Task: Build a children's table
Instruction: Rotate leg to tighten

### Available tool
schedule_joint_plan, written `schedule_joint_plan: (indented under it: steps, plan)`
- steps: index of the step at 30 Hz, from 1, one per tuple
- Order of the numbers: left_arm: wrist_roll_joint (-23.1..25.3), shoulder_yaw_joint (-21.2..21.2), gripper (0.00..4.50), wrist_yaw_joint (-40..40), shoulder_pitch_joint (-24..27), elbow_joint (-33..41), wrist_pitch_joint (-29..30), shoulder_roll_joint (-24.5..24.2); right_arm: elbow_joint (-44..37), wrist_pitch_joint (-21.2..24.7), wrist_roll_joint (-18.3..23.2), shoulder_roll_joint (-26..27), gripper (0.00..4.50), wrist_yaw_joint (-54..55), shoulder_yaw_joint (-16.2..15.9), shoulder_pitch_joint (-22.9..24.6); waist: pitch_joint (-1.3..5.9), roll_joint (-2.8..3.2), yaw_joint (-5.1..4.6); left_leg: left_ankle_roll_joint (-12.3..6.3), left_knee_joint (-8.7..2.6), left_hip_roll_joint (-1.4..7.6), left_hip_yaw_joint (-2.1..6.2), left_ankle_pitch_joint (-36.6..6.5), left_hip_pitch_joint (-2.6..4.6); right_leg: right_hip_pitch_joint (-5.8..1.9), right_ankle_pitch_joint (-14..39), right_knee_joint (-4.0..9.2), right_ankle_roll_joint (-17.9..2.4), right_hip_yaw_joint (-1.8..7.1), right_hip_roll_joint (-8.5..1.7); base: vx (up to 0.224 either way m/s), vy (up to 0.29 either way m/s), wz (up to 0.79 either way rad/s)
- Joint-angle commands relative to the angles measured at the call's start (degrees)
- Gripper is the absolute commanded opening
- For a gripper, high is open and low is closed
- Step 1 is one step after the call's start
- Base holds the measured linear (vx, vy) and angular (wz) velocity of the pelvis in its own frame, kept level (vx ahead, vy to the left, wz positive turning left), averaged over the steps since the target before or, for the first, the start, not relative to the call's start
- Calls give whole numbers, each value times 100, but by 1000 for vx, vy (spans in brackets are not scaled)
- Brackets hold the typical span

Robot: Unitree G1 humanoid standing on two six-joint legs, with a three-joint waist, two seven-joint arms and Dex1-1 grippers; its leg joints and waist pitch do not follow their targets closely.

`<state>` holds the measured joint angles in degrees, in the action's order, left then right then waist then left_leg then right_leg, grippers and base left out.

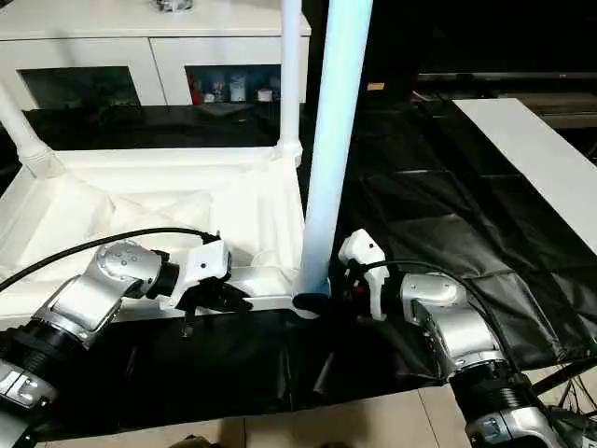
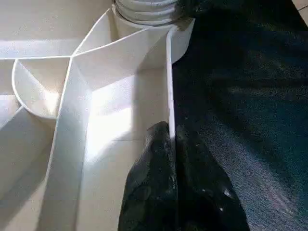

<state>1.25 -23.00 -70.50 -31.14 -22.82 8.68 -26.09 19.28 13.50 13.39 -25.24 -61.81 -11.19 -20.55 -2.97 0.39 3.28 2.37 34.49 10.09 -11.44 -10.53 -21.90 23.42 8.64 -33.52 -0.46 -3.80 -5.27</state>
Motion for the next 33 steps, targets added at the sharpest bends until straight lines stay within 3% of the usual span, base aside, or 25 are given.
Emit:
schedule_joint_plan:
  steps: [1,5,9,10,11,12,13,15,17,18,19,23,26,28,30,33]
  plan:
    - [30,-70,0,-75,-39,107,-83,-1,52,80,46,-23,277,-56,52,0,410,-15,-18,-279,-422,323,135,-1216,134,-276,1297,305,-1370,240,-318,0,0,0]
    - [48,-58,0,24,20,139,-64,27,263,84,-101,140,271,425,129,-19,405,-7,-24,-273,-423,318,133,-1230,132,-271,1298,309,-1383,242,-320,0,0,0]
    - [127,-43,0,281,11,68,-9,139,514,94,-279,373,270,1096,228,-111,357,-12,-74,-97,-459,309,154,-1683,154,-240,2022,388,-1200,237,-324,0,0,0]
    - [254,-20,0,671,-48,-124,44,317,767,134,-459,672,270,1895,338,-218,343,-30,-96,-51,-468,312,160,-1771,155,-236,2193,406,-1154,234,-326,0,0,0]
    - [254,-20,0,671,-48,-124,44,317,767,134,-459,672,270,1895,338,-218,306,-14,-164,93,-475,288,184,-2086,184,-191,2717,452,-1031,213,-326,0,0,0]
    - [396,22,0,1205,-183,-420,83,591,1035,233,-591,1036,269,2782,480,-369,317,-40,-224,187,-472,272,226,-2298,187,-215,3186,490,-821,176,-336,0,0,0]
    - [396,22,0,1205,-183,-420,83,591,1035,233,-591,1036,269,2782,480,-369,303,-40,-266,234,-462,250,247,-2446,205,-186,3547,556,-655,151,-346,0,0,0]
    - [479,39,0,1522,-291,-602,77,768,1204,289,-639,1241,269,3265,560,-485,316,-36,-312,214,-458,246,275,-2528,218,-183,3694,600,-521,127,-350,-34,7,-6]
    - [630,83,0,2270,-613,-1029,132,1224,1779,326,-627,1729,269,4369,813,-898,321,-8,-381,204,-470,247,289,-2595,208,-174,3586,612,-533,109,-334,0,0,0]
    - [684,149,0,2756,-820,-1287,163,1497,2143,265,-581,1976,269,4941,962,-1167,312,1,-426,250,-458,236,299,-2769,241,-135,3684,633,-519,81,-320,0,0,0]
    - [684,149,0,2756,-820,-1287,163,1497,2143,265,-581,1976,269,4941,962,-1167,320,2,-455,255,-423,218,297,-2898,303,-91,3741,674,-512,58,-323,0,0,0]
    - [881,232,0,3736,-1274,-1848,79,2035,3055,-30,-418,2518,268,5880,1242,-1817,353,27,-510,164,-463,236,311,-2873,235,-167,3256,647,-615,45,-326,0,0,0]
    - [1019,204,0,3842,-1380,-1996,-84,2128,3370,-334,-305,2739,268,5670,1319,-2038,350,12,-501,74,-474,236,283,-2816,199,-185,2916,645,-732,72,-341,0,0,0]
    - [1062,177,0,3795,-1377,-2042,-163,2086,3376,-485,-309,2774,324,5478,1340,-2067,370,-35,-471,-30,-478,237,254,-2591,162,-203,2706,616,-827,108,-352,0,0,0]
    - [1065,175,0,3707,-1329,-2047,-215,2006,3283,-612,-449,2711,341,5409,1278,-2041,381,-32,-427,-121,-468,235,217,-2290,150,-214,2444,571,-973,145,-357,0,0,0]
    - [1077,139,0,3565,-1250,-1985,-326,1881,3074,-671,-496,2595,360,5289,1246,-1959,401,-32,-403,-227,-460,240,197,-1994,116,-243,2244,530,-1037,162,-359,0,0,0]
